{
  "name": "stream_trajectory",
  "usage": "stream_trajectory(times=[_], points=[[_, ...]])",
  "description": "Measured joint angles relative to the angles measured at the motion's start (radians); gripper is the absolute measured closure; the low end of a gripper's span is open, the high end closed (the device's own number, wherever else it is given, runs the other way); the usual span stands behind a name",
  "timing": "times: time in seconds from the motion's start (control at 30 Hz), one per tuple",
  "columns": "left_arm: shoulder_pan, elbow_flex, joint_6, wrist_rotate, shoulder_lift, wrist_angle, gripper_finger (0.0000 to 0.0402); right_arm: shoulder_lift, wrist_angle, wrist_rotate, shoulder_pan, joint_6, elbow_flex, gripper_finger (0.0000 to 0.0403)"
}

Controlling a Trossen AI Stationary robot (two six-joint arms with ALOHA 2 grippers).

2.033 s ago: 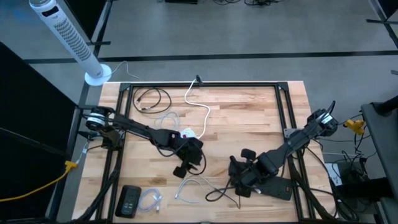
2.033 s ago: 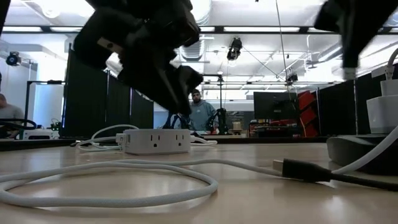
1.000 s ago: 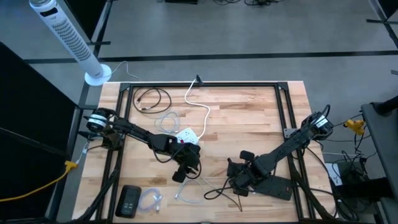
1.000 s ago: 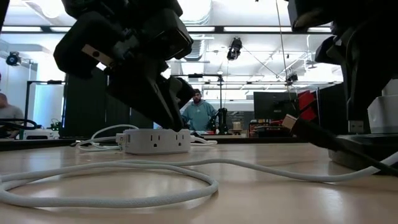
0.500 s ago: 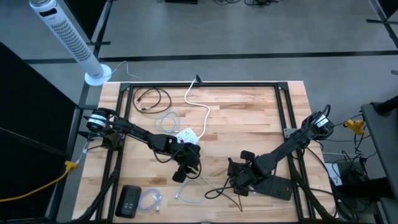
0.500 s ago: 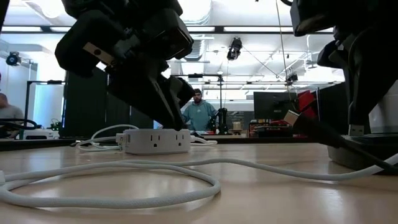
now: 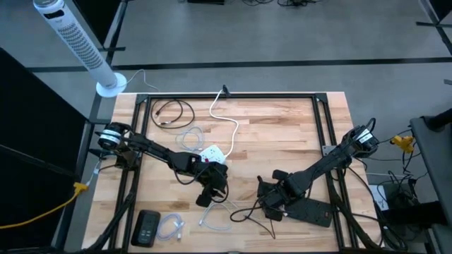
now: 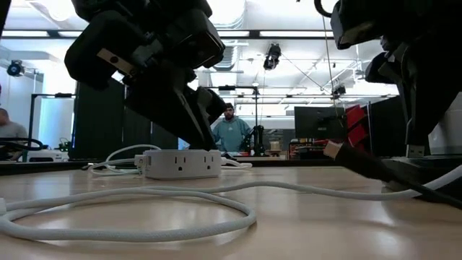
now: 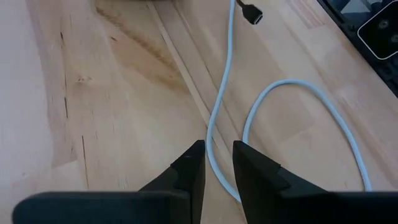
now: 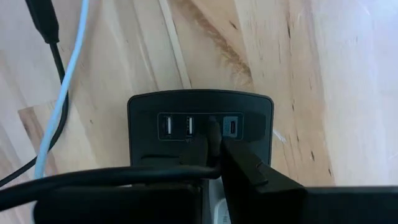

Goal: Plug in charger cables
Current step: Insert the black charger cable into the black outlet

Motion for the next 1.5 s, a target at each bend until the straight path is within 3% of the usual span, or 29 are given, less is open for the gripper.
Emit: stream_trajectory(times=[1.17,1.5], points=[[0.0,0.0,-0.003,0.0,0.0,0.0,0.0331,0.005,-0.018,-0.035,-0.026,-0.062,0.013,0.0385],[0.0,0.0,-0.003,0.0,0.0,-0.001,0.0331,0.0,0.095,-0.038,-0.039,-0.113,-0.049,0.0385]])
